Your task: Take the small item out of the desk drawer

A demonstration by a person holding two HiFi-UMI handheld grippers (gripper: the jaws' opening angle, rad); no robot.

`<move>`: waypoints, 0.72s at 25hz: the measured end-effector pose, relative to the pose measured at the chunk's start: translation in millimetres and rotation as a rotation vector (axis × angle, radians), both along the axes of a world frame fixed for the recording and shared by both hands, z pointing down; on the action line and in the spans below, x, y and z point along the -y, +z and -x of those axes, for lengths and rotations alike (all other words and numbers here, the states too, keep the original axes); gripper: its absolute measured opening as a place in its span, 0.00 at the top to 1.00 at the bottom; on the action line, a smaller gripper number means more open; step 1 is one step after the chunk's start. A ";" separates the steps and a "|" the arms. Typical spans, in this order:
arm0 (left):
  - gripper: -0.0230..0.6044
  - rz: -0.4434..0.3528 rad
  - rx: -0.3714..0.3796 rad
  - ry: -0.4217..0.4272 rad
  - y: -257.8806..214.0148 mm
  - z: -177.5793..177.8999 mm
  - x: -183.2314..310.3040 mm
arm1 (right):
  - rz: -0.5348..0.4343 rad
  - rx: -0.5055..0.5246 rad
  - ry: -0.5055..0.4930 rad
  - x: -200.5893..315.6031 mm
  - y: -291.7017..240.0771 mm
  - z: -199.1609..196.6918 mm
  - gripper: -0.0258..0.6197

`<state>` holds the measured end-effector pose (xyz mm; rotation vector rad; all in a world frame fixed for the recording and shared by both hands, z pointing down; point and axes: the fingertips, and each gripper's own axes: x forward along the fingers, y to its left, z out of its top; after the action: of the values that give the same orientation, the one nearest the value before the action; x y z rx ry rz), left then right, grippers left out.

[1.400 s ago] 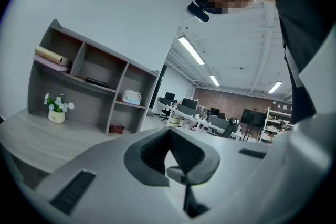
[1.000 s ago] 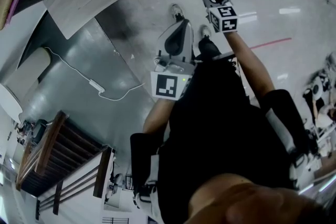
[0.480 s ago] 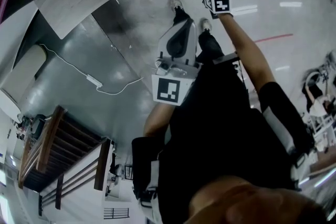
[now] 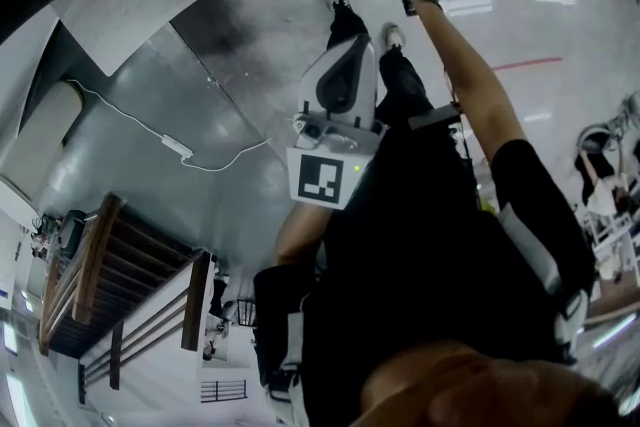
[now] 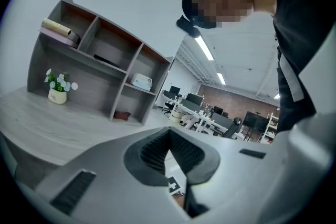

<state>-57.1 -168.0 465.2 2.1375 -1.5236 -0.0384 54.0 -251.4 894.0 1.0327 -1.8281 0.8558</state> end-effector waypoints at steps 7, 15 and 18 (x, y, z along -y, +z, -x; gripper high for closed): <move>0.98 0.030 -0.013 -0.014 15.0 8.9 2.9 | 0.019 -0.072 -0.035 5.3 40.1 -3.7 0.70; 0.98 0.048 -0.020 -0.031 26.6 19.1 7.1 | 0.134 -0.054 -0.024 -0.7 58.2 14.0 0.69; 0.98 0.053 -0.025 -0.042 29.5 24.4 9.0 | 0.149 -0.082 -0.031 3.2 63.8 15.1 0.69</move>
<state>-81.5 -177.0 494.6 2.0559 -1.5387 -0.0380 38.9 -254.5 957.8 0.9297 -1.6809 0.9034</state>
